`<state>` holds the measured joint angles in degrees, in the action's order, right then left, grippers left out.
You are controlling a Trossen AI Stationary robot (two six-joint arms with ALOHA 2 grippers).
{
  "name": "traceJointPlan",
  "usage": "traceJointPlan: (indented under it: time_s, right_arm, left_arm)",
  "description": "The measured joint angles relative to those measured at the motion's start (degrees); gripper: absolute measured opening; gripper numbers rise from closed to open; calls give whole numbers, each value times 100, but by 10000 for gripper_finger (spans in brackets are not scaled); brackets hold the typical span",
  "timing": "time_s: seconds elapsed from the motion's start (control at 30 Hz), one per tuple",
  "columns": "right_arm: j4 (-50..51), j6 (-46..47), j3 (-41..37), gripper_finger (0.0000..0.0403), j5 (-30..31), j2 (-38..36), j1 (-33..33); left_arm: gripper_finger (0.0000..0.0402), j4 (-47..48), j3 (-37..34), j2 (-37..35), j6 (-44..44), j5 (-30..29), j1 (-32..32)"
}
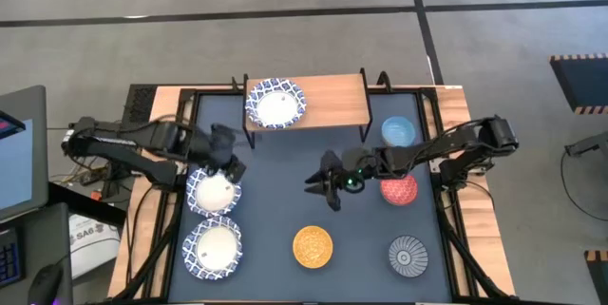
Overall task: Place and stack bowls onto a shelf
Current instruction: Stack the white bowl on top of the white bowl on the shelf
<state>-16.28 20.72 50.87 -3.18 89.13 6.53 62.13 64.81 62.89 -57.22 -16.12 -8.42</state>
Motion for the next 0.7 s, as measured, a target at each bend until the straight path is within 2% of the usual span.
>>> traceJointPlan:
  time_s: [0.17,0.37,0.47,0.6,0.7]
  right_arm:
    - [103,96,451,157,101,383,166]
    - [203,660,1646,157,879,1029,328]
    - [490,881,2378,157,1378,1418,379]
    - [1729,2107,3275,157,2340,1855,394]
    - [2598,3033,3745,157,2609,2195,386]
  left_arm:
    - [124,-80,-418,3,5,14,-637]
    - [124,-237,-911,7,645,44,-852]
    - [124,-739,-1224,9,961,111,-921]
    - [123,-1280,-1593,13,1245,502,-987]
    - [123,-1195,-1711,7,1251,640,-1080]
